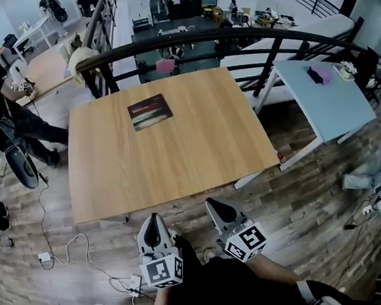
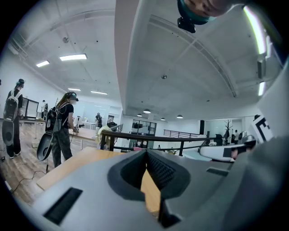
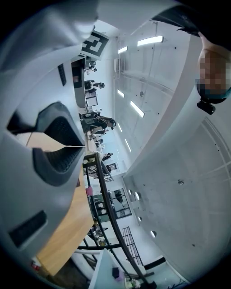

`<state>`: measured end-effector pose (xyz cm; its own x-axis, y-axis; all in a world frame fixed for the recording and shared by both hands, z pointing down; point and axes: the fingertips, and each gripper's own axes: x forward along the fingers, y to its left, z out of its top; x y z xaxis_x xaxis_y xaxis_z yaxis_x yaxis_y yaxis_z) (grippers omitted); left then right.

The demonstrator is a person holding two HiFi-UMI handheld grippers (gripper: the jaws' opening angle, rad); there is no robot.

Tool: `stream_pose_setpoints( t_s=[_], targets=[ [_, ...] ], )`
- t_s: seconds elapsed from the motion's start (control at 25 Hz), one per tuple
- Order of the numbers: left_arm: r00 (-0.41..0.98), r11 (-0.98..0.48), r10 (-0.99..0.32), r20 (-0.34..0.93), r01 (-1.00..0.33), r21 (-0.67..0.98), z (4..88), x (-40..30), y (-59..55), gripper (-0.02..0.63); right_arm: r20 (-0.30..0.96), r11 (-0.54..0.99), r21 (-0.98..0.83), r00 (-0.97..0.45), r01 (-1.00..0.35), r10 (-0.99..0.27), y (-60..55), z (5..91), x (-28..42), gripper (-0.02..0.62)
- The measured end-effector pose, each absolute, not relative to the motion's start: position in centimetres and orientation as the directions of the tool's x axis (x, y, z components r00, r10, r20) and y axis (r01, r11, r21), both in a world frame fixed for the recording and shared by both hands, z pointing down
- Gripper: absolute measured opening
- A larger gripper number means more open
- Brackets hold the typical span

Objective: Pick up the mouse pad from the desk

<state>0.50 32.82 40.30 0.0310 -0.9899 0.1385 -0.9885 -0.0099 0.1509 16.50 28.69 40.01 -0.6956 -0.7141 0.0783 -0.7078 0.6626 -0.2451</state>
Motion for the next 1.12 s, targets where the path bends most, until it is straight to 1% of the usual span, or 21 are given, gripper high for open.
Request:
stream_pose_setpoints(
  t_s=[0.56, 0.84, 1.12],
  targets=[
    [0.127, -0.101, -0.982, 0.142, -0.979, 0.179, 40.1, -9.0, 22.2, 0.023, 0.100, 0.624, -0.221, -0.654, -0.749, -0.750, 19.5, 39.4, 6.1, 0.031],
    [0.143, -0.113, -0.977, 0.159, -0.977, 0.183, 40.5, -11.9, 18.8, 0.023, 0.125, 0.611, -0.220, -0.644, -0.760, -0.755, 16.4, 39.8, 3.5, 0.031],
    [0.131, -0.100, -0.976, 0.173, -0.979, 0.179, 41.4, -13.2, 14.8, 0.023, 0.139, 0.616, -0.214, -0.648, -0.758, -0.749, 12.1, 40.3, 2.7, 0.031]
  ],
)
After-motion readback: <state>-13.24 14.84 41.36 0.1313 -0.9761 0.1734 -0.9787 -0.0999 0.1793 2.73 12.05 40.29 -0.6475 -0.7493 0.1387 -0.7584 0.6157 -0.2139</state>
